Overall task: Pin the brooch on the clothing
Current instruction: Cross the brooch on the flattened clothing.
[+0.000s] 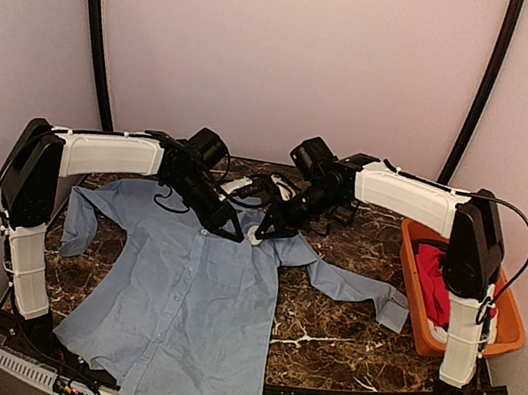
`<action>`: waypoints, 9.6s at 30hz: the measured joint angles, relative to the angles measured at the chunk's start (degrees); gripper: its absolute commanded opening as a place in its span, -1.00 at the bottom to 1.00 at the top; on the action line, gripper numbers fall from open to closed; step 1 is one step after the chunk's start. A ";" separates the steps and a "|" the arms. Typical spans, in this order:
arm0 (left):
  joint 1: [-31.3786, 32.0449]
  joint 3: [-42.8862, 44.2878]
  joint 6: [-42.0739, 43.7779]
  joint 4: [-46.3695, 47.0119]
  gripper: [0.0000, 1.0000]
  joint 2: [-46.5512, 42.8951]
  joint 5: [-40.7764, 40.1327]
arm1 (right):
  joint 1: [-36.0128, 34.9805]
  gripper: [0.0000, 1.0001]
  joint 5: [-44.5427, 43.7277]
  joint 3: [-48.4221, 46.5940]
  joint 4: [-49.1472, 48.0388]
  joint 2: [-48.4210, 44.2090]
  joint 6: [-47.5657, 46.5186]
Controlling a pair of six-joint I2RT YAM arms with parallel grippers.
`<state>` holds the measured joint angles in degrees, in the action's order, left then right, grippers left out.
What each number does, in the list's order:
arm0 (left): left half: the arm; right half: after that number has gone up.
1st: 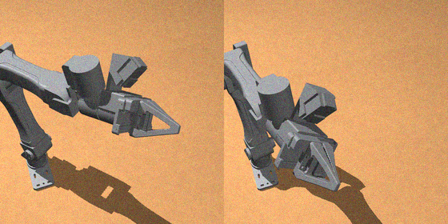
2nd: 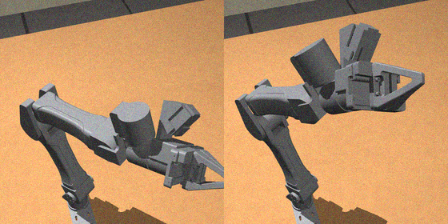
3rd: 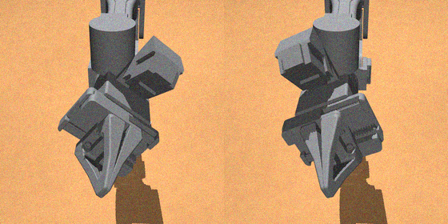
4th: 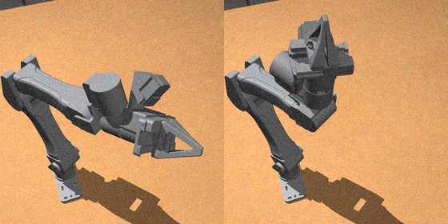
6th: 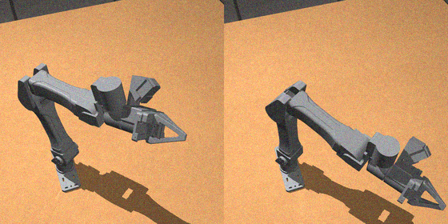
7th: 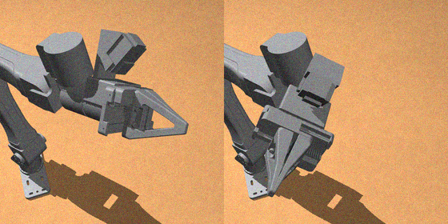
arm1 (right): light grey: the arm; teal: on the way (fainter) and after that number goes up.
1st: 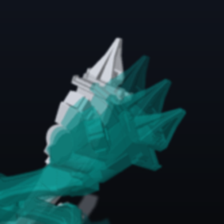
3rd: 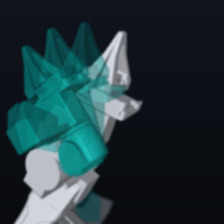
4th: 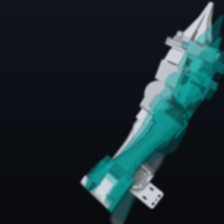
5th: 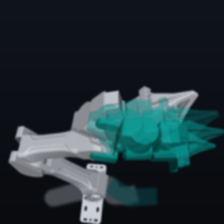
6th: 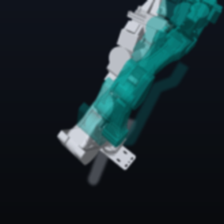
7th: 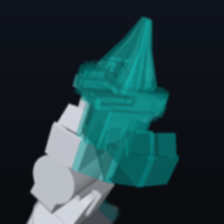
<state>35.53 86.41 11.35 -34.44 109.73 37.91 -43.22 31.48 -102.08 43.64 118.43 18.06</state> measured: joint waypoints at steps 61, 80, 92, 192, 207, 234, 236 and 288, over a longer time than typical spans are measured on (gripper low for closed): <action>0.35 -1.88 0.63 2.69 -0.99 -1.68 1.86 | -0.15 -1.00 12.90 -0.57 2.69 3.67 -6.01; 0.76 -5.95 -2.34 7.52 -0.99 -5.09 -0.24 | -0.90 -1.00 15.08 -0.37 2.56 4.37 -8.63; 0.87 -6.43 -3.67 8.22 -0.98 -7.85 -0.87 | 0.09 -1.00 18.49 0.85 0.00 3.48 -7.98; 30.01 -40.46 -27.26 36.46 -0.89 -34.42 -57.83 | 0.70 -1.00 39.47 13.20 -24.50 -1.53 20.41; 30.01 -41.03 -27.04 34.53 -0.97 -34.75 -61.64 | 0.57 -1.00 40.04 14.73 -25.42 -2.64 20.98; 30.29 -44.06 -26.69 36.94 -0.92 -36.92 -59.69 | -3.21 -1.00 40.33 11.02 -14.38 -2.60 10.29; 30.29 -44.24 -26.60 37.11 -0.92 -37.05 -59.34 | -3.30 -1.00 40.28 10.91 -13.73 -2.60 9.75; 30.36 -48.57 -16.50 39.43 -0.15 -49.99 -46.77 | -5.31 -1.00 41.99 9.09 -9.75 -2.62 5.09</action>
<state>65.89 37.85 -5.15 4.99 59.75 -8.86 -48.53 73.47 -92.99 33.89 115.81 23.16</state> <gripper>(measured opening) 0.419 0.009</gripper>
